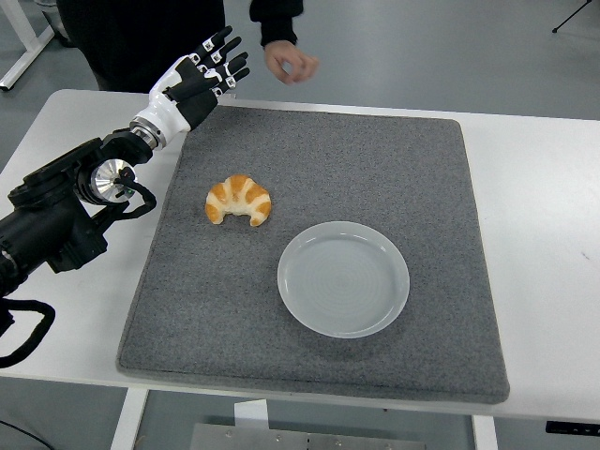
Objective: Place the bread on the plate
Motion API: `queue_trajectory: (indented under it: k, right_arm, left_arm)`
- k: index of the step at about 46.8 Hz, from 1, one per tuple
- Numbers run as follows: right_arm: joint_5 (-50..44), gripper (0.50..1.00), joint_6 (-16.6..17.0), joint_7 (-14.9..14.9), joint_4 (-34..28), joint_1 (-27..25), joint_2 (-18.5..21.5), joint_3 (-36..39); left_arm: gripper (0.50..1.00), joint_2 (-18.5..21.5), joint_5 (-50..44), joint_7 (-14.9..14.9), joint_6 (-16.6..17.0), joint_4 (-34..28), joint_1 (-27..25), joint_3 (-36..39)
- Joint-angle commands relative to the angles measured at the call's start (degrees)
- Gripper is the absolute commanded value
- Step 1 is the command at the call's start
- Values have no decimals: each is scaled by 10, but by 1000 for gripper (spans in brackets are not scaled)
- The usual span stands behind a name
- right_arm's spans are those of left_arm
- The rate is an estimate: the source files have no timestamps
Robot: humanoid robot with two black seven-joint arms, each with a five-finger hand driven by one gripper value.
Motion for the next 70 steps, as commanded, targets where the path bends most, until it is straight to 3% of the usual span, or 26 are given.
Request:
queue_trajectory:
  k: [1, 45, 51, 57, 70]
  right_arm:
    - [0, 952, 0, 0, 1, 0, 0, 0]
    - [1, 952, 0, 1, 1, 0, 0, 0]
    - [0, 952, 1, 0, 0, 0, 0, 0]
    - [0, 952, 1, 0, 1, 0, 0, 0]
    - [0, 952, 1, 0, 1, 0, 0, 0]
  left_arm:
    - [992, 0, 0, -1, 0, 0, 0, 0]
    - [990, 5, -1, 0, 9, -1, -4, 0]
    - [990, 11, -1, 0, 11, -24, -3, 0]
    - [990, 42, -1, 0, 44, -89, -3, 1]
    - [975, 111, -1, 2, 158, -256, -19, 46]
